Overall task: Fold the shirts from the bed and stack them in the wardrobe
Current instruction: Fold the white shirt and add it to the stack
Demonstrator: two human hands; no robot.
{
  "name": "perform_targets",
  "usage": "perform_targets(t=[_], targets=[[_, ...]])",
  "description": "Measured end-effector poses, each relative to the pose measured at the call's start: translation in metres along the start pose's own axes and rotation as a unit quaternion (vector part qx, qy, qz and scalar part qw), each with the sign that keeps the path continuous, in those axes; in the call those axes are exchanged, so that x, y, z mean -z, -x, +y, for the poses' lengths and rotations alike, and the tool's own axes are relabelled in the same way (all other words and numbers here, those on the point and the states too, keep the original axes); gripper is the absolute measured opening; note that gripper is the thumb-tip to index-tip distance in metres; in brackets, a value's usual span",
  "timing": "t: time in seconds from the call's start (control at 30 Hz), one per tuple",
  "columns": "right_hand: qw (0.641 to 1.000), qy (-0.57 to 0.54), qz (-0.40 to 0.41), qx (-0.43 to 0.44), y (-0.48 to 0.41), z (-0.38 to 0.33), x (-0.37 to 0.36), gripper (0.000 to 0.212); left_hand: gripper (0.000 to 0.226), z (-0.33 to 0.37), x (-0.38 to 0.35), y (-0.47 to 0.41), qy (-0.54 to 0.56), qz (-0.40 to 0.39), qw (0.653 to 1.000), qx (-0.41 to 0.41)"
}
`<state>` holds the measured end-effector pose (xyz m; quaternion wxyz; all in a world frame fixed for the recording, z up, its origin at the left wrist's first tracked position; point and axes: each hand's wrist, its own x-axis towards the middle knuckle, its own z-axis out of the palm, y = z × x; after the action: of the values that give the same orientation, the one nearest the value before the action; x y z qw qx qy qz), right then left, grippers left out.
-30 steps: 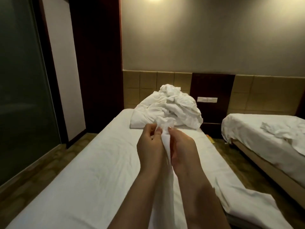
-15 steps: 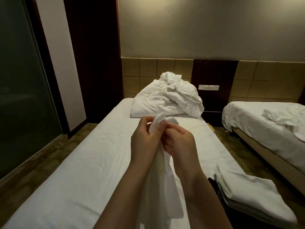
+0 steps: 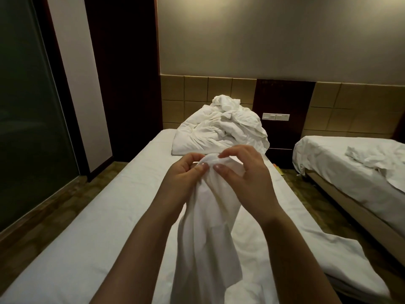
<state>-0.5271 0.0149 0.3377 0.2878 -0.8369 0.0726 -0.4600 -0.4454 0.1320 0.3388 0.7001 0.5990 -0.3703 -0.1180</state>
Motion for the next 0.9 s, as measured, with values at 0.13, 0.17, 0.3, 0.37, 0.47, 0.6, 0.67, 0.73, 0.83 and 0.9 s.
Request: perform_targets(t=[0.13, 0.17, 0.3, 0.37, 0.47, 0.6, 0.67, 0.73, 0.83, 0.9], targets=[[0.999, -0.013, -0.034, 0.03, -0.011, -0.004, 0.009, 0.018, 0.015, 0.005, 0.005, -0.002, 0.004, -0.028, 1.0, 0.005], [0.998, -0.016, -0.056, 0.035, -0.014, -0.005, 0.011, 0.021, 0.019, 0.006, 0.006, -0.001, 0.001, -0.043, 0.999, 0.005], [0.992, -0.023, -0.114, 0.056, -0.021, -0.011, 0.017, 0.02, 0.03, 0.011, 0.006, -0.002, -0.042, -0.092, 0.995, 0.003], [0.99, -0.027, -0.126, 0.052, -0.023, -0.012, 0.02, 0.019, 0.034, 0.014, 0.005, -0.005, -0.058, -0.089, 0.994, -0.002], [0.989, -0.022, -0.139, 0.041, -0.026, -0.012, 0.023, 0.023, 0.033, 0.017, 0.003, -0.009, -0.069, -0.075, 0.995, -0.021], [0.992, 0.021, -0.108, 0.069, -0.027, -0.013, 0.022, 0.026, 0.024, 0.017, 0.001, -0.015, -0.084, -0.034, 0.995, -0.05], [0.991, 0.035, -0.104, 0.082, -0.028, -0.014, 0.021, 0.021, 0.02, 0.017, 0.002, -0.019, -0.111, -0.025, 0.992, -0.057], [0.992, 0.032, -0.098, 0.075, -0.03, -0.013, 0.023, 0.009, 0.019, 0.017, 0.005, -0.022, -0.142, -0.034, 0.988, -0.055], [0.995, 0.026, -0.079, 0.055, -0.033, -0.009, 0.027, 0.01, 0.022, 0.023, 0.008, -0.024, -0.219, -0.053, 0.973, -0.057], [0.995, 0.045, -0.077, 0.049, -0.035, -0.008, 0.028, 0.007, 0.021, 0.029, 0.008, -0.024, -0.331, -0.052, 0.939, -0.072]])
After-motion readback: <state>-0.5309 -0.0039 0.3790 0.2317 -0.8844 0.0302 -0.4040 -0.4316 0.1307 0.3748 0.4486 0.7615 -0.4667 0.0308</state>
